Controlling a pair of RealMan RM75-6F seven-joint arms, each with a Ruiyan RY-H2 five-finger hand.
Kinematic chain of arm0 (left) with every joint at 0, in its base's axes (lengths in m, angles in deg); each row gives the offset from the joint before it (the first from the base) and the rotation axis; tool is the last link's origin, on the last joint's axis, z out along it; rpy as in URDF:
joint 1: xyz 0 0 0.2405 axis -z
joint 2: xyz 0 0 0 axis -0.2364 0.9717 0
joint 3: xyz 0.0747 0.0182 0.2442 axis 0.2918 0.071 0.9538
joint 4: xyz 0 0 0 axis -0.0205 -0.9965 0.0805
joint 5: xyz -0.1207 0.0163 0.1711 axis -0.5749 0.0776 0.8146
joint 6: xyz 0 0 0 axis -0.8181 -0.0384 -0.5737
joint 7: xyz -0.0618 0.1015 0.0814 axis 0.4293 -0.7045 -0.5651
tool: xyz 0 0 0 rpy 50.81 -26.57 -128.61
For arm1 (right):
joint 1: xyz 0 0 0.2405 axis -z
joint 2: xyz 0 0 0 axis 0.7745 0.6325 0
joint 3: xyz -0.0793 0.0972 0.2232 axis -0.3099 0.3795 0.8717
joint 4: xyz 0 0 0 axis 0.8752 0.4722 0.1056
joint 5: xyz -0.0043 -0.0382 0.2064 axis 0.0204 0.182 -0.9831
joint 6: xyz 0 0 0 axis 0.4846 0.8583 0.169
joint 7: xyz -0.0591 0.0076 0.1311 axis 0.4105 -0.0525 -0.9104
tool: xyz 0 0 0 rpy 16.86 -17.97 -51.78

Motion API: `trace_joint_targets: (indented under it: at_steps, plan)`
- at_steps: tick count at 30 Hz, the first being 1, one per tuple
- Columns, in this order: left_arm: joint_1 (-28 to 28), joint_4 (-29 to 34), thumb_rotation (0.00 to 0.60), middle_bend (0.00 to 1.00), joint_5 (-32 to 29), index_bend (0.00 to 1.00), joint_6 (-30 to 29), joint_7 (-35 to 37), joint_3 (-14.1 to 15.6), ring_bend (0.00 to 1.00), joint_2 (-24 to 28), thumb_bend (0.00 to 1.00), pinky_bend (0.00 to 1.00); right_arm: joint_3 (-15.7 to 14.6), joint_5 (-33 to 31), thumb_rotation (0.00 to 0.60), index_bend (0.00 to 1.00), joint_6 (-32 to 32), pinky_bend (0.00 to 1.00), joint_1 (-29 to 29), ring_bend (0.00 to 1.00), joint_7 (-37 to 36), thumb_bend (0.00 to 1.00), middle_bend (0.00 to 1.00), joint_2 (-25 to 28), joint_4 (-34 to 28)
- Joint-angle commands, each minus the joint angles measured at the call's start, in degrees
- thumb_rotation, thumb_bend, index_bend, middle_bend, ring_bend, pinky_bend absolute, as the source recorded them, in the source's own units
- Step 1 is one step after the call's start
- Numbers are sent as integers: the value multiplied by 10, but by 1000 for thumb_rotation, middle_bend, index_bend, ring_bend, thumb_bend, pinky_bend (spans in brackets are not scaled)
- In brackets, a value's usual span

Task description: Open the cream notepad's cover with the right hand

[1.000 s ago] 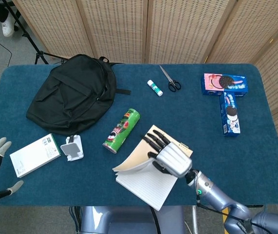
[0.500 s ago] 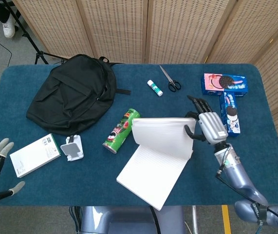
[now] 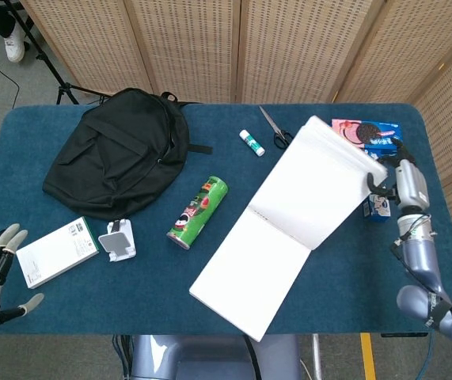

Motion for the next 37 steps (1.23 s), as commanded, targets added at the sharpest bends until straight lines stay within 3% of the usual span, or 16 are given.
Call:
trace_joint_targets:
  at_steps: [1,3,4,5,7,14,20,26,28,31,35,37]
  plan:
    - [1,3,600,0,-3,0,3,-5,-1,0,-1,0,0,39,-95,600,653,-38,0,-11,0,-8,771,18,-46,93]
    - [2,3,600,0,-5,0,4,-7,-1,0,-2,0,0,39,-98,600,397,-61,0,-10,0,-12,497,1,-42,97]
    - [2,4,600,0,-6,0,5,-8,-2,0,-3,0,0,39,-96,600,207,-70,0,-9,0,-14,268,0,-38,99]
    - [2,4,600,0,-7,0,5,-10,-2,0,-3,0,0,37,-88,600,77,-73,0,-7,0,-14,103,0,-36,102]
    - [3,5,600,0,-10,0,7,-12,-3,0,-4,0,0,34,-69,600,2,-67,0,-5,0,-15,3,0,-33,105]
    - [3,7,600,0,-8,0,8,-15,-1,0,-5,0,0,36,0,600,0,-26,0,13,0,-34,0,0,-11,71]
    - [-1,4,600,0,1,0,-4,-4,0,0,-2,0,0,20,109,600,0,60,0,52,0,-45,0,0,38,-19]
    - [-11,-4,600,0,13,0,-26,4,1,0,-2,0,0,-61,312,600,0,241,0,134,0,-17,0,0,73,-121]
    - [-13,-6,600,0,15,0,-32,7,1,0,-2,0,0,-83,348,600,0,272,0,151,0,-4,0,0,75,-137]
    - [-19,-12,600,0,18,0,-44,16,2,0,-1,0,0,-138,435,600,8,340,0,190,0,64,0,0,73,-153]
    - [-19,-18,600,0,15,0,-43,26,3,0,3,0,0,-183,496,600,44,390,0,226,0,120,0,0,53,-160]
    - [-20,-22,600,0,19,0,-44,33,4,0,4,0,0,-191,511,600,53,411,0,240,0,149,0,0,36,-152]
